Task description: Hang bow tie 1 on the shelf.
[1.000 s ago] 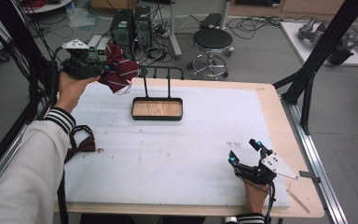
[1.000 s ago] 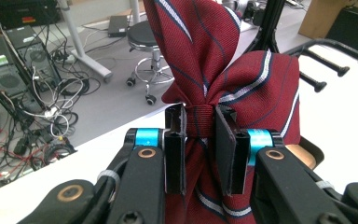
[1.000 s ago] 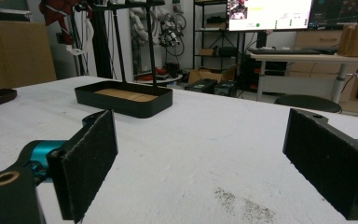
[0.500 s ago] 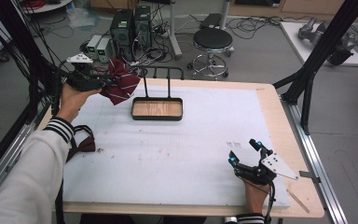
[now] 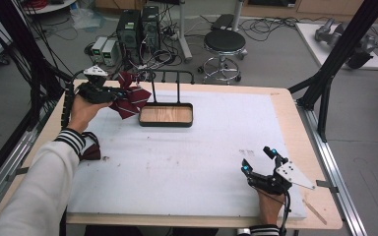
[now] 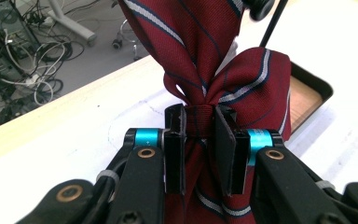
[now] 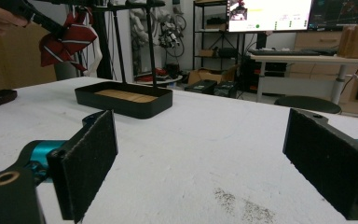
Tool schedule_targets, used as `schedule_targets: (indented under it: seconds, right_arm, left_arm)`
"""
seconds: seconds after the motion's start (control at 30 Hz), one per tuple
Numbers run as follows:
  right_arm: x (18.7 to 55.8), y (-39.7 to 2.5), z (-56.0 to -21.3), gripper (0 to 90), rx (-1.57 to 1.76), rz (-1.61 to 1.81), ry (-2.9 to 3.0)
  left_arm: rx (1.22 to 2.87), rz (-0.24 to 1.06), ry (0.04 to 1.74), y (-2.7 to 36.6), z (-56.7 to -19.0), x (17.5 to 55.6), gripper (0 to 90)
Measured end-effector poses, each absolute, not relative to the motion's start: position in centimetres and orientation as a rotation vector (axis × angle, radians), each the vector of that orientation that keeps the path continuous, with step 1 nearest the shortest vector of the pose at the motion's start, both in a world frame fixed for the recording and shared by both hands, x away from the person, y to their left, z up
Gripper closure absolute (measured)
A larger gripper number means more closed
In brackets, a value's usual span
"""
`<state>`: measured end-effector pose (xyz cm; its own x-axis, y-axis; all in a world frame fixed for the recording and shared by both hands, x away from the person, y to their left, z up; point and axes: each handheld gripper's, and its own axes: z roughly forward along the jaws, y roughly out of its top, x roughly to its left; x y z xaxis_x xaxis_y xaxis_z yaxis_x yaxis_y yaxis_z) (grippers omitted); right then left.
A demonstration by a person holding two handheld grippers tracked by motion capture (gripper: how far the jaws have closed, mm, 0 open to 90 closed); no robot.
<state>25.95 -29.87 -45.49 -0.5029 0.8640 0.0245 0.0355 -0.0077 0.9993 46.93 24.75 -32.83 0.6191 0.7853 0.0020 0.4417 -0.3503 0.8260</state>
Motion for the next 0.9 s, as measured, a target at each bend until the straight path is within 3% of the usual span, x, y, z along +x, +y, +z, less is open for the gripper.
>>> schedule_targets:
  seconds: [0.43,0.47,0.6,0.63,0.9]
  right_arm:
    - [25.9,-29.8,-45.5,9.1,0.957,1.583,1.608]
    - [25.9,-29.8,-45.5,9.2,0.957,1.583,1.608]
    - [26.0,-29.8,-45.5,9.1,0.959,1.582,1.608]
    - [25.9,-29.8,-45.5,9.1,0.959,1.581,1.608]
    - [26.0,-29.9,-45.5,9.1,0.960,1.584,1.608]
  left_arm:
    - [1.979,0.495,0.994,24.3,-33.8,47.3,72.0]
    - [1.975,0.508,0.996,24.3,-33.8,47.3,66.3]
    - [1.942,0.644,1.013,24.4,-33.7,46.9,16.3]
    - [1.934,0.647,1.015,24.6,-33.7,46.9,12.8]
    - [1.835,0.667,0.926,25.7,-32.4,45.3,11.2]
